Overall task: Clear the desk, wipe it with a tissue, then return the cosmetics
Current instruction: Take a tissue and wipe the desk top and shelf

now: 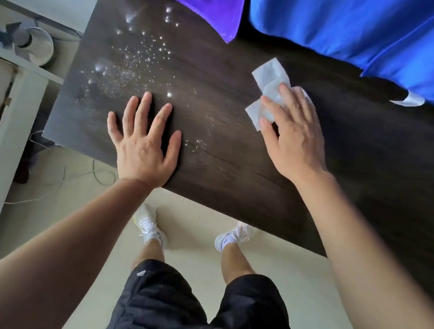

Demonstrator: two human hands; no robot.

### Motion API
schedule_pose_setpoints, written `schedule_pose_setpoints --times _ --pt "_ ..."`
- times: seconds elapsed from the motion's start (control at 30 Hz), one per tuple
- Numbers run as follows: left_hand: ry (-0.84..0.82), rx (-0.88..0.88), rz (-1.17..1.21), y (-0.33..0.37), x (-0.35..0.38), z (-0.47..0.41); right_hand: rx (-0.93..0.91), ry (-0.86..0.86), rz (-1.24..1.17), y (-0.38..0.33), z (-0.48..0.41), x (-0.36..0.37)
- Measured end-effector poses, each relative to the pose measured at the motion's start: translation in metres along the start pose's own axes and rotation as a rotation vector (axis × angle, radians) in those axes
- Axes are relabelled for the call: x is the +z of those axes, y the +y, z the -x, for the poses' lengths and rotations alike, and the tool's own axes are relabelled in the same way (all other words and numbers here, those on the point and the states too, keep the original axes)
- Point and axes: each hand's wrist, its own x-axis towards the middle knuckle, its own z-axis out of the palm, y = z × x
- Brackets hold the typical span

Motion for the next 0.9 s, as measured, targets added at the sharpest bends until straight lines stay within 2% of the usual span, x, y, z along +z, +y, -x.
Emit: schedule_pose_setpoints --times 0.17,0.3,0.4,0.47,0.57,0.67,0.77,0.83,0.9 --pt "-0.029 -0.003 0.037 0.000 -0.002 -0.001 0.157 0.076 0.017 -0.042 -0.022 0.006" --pt "-0.091 -0.006 0.120 0.002 -0.012 -0.001 0.076 0.061 0.007 -0.101 0.001 0.025" --pt "-0.125 0.095 0.296 -0.010 -0.021 0.001 -0.001 0.082 -0.035 -0.142 0.047 0.049" --pt "-0.138 0.226 0.345 -0.032 -0.027 0.001 0.014 0.077 -0.042 -0.154 0.074 0.061" --pt "-0.103 0.377 0.230 -0.087 -0.036 -0.005 0.159 0.162 -0.072 -0.160 0.106 0.067" --pt "-0.129 0.420 0.060 -0.146 -0.037 -0.026 0.339 0.267 -0.090 -0.176 0.124 0.073" --pt "-0.130 0.446 -0.005 -0.164 -0.032 -0.033 0.503 0.302 -0.122 -0.205 0.116 0.080" --pt "-0.119 0.440 0.003 -0.159 -0.028 -0.033 0.514 0.300 -0.142 -0.229 0.095 0.083" --pt "-0.108 0.439 0.009 -0.160 -0.027 -0.032 0.427 0.290 -0.147 -0.253 0.068 0.085"
